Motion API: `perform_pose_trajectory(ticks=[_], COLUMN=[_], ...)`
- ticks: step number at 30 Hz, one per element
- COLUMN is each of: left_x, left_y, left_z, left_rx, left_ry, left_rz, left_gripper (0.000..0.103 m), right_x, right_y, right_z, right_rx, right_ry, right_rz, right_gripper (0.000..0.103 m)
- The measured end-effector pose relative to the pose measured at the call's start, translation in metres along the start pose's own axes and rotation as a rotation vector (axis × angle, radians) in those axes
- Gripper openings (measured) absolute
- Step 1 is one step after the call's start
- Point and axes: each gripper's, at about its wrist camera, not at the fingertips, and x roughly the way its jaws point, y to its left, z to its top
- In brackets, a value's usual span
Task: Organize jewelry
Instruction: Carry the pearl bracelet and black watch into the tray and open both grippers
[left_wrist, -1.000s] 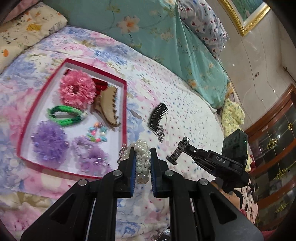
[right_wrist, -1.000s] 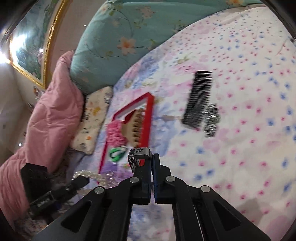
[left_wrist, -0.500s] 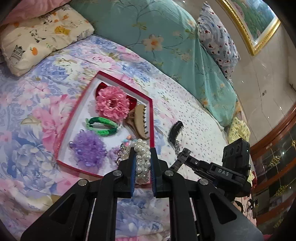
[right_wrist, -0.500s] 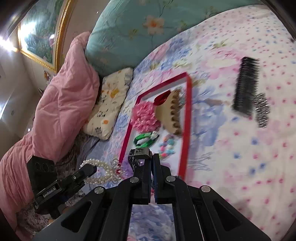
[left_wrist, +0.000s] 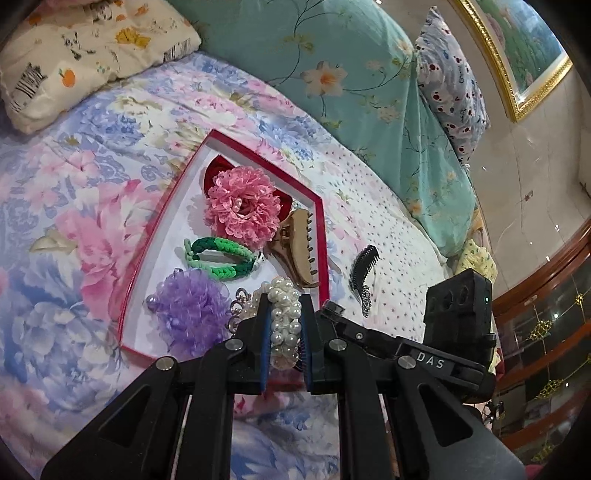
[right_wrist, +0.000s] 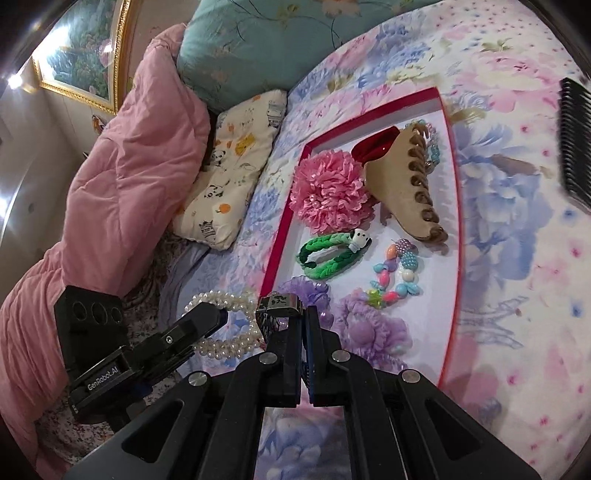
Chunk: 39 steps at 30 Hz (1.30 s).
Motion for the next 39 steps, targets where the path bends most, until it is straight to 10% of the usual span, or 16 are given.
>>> perform_pose_trajectory(ticks=[27,39], left_x=[0.049,0.047], left_y=[0.039,0.029], left_z=[0.016,0.015], left_rx=[0.009,0.019], left_ry=[0.056,0.061], left_rz=[0.217,0.225], left_gripper=[0.012,0.047], right_x=[0.029,0.036], right_y=[-0.031,-0.023], right_z=[0.02,0.019], right_rx=[-0.103,-0.128], right_ry=[-0.022,0.004], right_rz=[-0.233,-0.294], right_gripper=[0.004,0.007])
